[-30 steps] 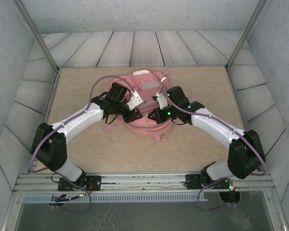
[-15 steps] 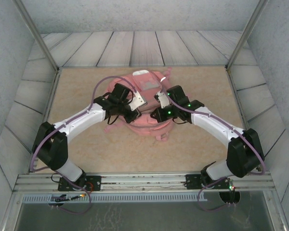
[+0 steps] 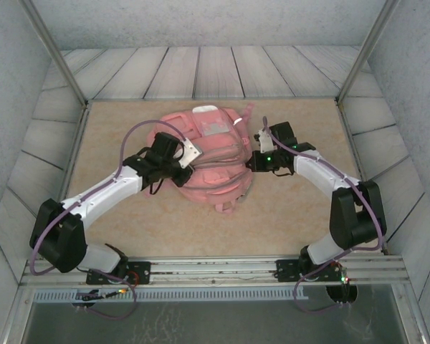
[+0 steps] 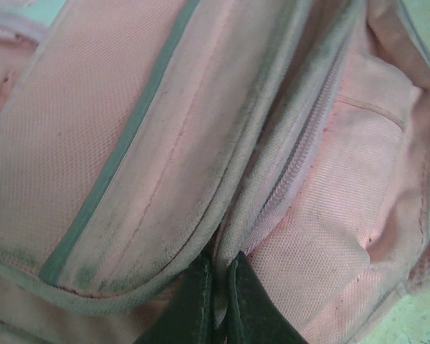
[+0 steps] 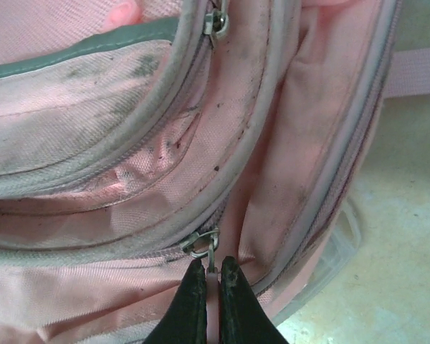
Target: Pack the student bag
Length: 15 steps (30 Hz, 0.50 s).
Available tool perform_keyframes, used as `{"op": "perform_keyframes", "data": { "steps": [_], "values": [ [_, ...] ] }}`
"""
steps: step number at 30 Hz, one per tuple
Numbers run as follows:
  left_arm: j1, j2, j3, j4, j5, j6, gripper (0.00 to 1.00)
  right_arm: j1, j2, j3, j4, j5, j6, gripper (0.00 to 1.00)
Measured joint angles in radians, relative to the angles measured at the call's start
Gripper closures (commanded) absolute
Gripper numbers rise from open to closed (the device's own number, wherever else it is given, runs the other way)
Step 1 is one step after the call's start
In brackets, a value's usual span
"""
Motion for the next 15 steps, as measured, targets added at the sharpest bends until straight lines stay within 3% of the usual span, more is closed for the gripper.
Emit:
{"op": "perform_keyframes", "data": {
  "steps": [14,15],
  "values": [
    [0.109,0.229,0.098,0.073,0.002,-0.09,1.0,0.076,-0.18,-0.016,-0.043,-0.06,-0.056,1.0],
    [0.115,0.232,0.1,0.076,0.008,-0.09,0.95,0.089,-0.182,-0.012,-0.056,-0.07,-0.056,1.0]
  ]
}}
